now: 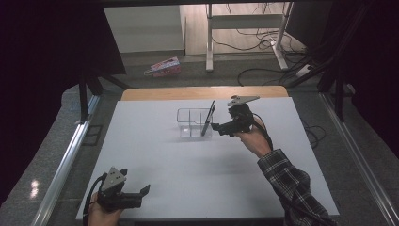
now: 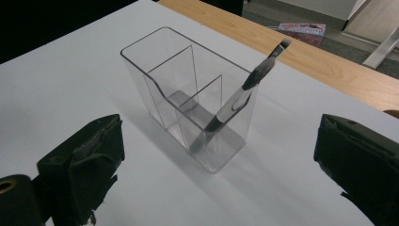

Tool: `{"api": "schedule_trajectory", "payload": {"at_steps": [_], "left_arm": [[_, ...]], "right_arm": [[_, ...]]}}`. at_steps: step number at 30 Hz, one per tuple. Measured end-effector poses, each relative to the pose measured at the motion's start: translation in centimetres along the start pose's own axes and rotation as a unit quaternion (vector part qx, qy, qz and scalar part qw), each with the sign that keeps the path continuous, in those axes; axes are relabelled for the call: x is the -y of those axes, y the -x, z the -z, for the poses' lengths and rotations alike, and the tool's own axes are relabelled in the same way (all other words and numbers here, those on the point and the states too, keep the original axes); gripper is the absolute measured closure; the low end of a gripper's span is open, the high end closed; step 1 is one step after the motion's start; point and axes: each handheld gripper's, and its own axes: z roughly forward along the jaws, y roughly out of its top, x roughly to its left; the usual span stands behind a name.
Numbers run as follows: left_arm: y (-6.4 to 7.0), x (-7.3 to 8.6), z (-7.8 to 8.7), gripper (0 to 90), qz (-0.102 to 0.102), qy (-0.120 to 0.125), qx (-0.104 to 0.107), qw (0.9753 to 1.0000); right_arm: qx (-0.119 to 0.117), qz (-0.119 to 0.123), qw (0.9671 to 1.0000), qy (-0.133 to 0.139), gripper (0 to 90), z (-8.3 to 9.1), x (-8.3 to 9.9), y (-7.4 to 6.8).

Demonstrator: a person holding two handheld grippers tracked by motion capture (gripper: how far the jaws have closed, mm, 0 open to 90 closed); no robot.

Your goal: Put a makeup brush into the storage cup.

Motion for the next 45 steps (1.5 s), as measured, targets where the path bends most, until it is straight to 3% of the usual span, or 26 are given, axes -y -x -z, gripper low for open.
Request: {"api": "schedule_trajectory", "payload": {"at_steps": [15, 29, 35, 45], "left_arm": [[-0.4, 0.1, -0.2, 1.5, 0.000, -0.001, -0.007, 1.0000], [-0.3, 0.1, -0.2, 1.5, -0.005, -0.003, -0.006, 1.0000], [-0.3, 0.1, -0.1, 1.5, -0.005, -0.003, -0.004, 1.0000], [-0.3, 0.1, 0.0, 1.4, -0.004, -0.001, -0.003, 1.0000]], "right_arm": [[-0.013, -0.003, 0.9999, 0.004, 1.9, 1.1, 1.5, -0.6], [-0.011, 0.004, 0.9999, -0.004, 0.8, 1.9, 3.6, -1.0], [-0.024, -0.003, 0.9997, -0.007, 0.0, 2.1, 4.2, -1.0], [-0.019, 0.016, 0.9995, -0.017, 0.0, 2.6, 4.9, -1.7]]}}
